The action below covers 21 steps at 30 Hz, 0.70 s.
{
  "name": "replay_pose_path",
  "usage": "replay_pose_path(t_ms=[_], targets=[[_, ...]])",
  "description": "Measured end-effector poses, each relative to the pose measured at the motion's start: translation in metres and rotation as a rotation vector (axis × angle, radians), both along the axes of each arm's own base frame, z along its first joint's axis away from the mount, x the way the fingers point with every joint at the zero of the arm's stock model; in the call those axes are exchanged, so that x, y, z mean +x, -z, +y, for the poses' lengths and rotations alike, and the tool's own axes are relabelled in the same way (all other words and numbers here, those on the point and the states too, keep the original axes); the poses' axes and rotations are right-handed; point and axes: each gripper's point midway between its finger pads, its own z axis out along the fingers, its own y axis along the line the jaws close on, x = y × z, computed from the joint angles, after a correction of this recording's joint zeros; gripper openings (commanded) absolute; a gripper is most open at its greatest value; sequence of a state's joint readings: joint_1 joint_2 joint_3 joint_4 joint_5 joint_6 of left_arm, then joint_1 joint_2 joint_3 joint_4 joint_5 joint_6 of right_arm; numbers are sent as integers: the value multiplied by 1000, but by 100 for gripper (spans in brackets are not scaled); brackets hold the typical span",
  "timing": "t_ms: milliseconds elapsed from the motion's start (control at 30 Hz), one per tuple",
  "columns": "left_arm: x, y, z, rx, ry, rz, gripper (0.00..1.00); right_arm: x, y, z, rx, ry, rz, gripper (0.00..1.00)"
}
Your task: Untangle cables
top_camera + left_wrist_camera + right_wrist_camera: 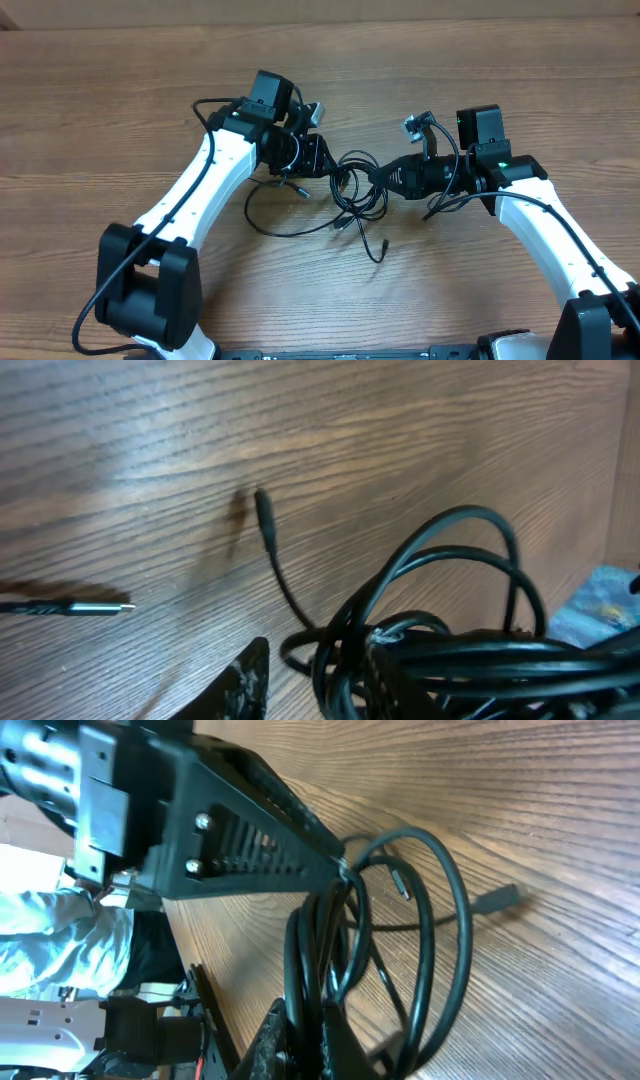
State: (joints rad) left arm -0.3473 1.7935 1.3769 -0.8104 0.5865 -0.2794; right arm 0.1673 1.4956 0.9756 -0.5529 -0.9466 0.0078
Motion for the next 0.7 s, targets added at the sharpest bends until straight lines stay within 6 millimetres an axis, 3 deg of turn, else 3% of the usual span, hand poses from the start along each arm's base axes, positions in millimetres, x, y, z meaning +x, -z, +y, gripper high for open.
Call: replay_pose_path(t_ms=[233, 700], targets=[[-7, -5, -13, -87, 66, 13, 38, 6, -4, 1, 10, 8, -24, 4], [-17, -3, -15, -78, 107, 27, 37, 21, -13, 2, 48, 89, 7, 4]])
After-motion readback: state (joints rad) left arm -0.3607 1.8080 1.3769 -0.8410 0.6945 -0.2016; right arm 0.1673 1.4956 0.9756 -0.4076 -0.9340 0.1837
